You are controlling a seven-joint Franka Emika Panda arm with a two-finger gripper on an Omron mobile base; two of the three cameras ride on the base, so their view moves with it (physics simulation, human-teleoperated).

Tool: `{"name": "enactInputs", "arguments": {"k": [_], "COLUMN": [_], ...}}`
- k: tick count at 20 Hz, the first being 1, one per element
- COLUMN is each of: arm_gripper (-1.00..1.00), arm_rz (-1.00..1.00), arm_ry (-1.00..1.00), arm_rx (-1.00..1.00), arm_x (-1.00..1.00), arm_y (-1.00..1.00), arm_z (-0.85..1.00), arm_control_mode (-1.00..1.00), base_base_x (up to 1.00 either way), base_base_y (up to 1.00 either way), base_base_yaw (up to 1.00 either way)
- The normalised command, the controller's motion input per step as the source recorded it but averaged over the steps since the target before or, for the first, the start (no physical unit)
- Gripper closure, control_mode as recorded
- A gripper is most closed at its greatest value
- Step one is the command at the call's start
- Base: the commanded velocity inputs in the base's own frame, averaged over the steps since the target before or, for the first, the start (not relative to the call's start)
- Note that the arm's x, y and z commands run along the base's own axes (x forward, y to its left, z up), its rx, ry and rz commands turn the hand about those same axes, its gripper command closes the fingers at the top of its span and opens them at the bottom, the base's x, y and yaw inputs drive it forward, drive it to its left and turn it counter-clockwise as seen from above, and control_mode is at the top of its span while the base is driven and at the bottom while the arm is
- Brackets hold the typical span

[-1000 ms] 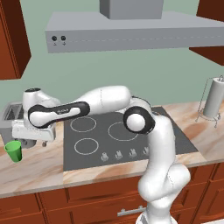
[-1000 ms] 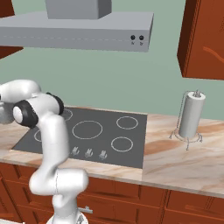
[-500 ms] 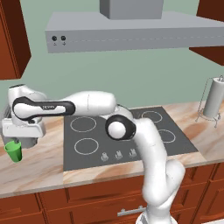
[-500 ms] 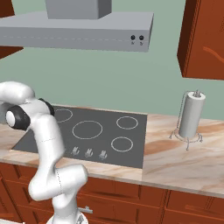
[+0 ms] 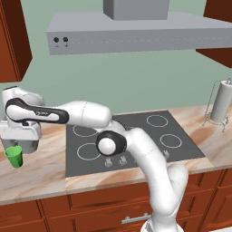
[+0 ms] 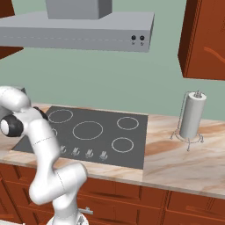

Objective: Pick the cup and bowl from the counter and place them on the counter next to the sink.

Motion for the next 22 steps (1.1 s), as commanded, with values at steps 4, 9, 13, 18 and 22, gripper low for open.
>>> {"name": "enactInputs", "arguments": {"k": [4, 9, 13, 18, 22], "arm_gripper": [-1.0, -1.0, -1.0, -1.0, -1.0], "arm_rz": [-0.04, 0.0, 0.0, 0.06, 0.09], "arm_ry": [-0.09, -0.15, -0.11, -0.01, 0.0], "arm_rx": [0.0, 0.0, 0.03, 0.06, 0.01], "arm_x": [0.2, 0.19, 0.05, 0.01, 0.0], "arm_y": [0.05, 0.09, 0.16, 0.05, 0.0], "arm_z": [-0.33, -0.15, -0.12, -0.15, -0.01], "arm_control_mode": [-1.0, -1.0, -1.0, -1.0, -1.0], "base_base_x": [0.0, 0.0, 0.0, 0.0, 0.0], "base_base_y": [0.0, 0.0, 0.0, 0.0, 0.0], "base_base_yaw": [0.0, 0.0, 0.0, 0.0, 0.0]}}
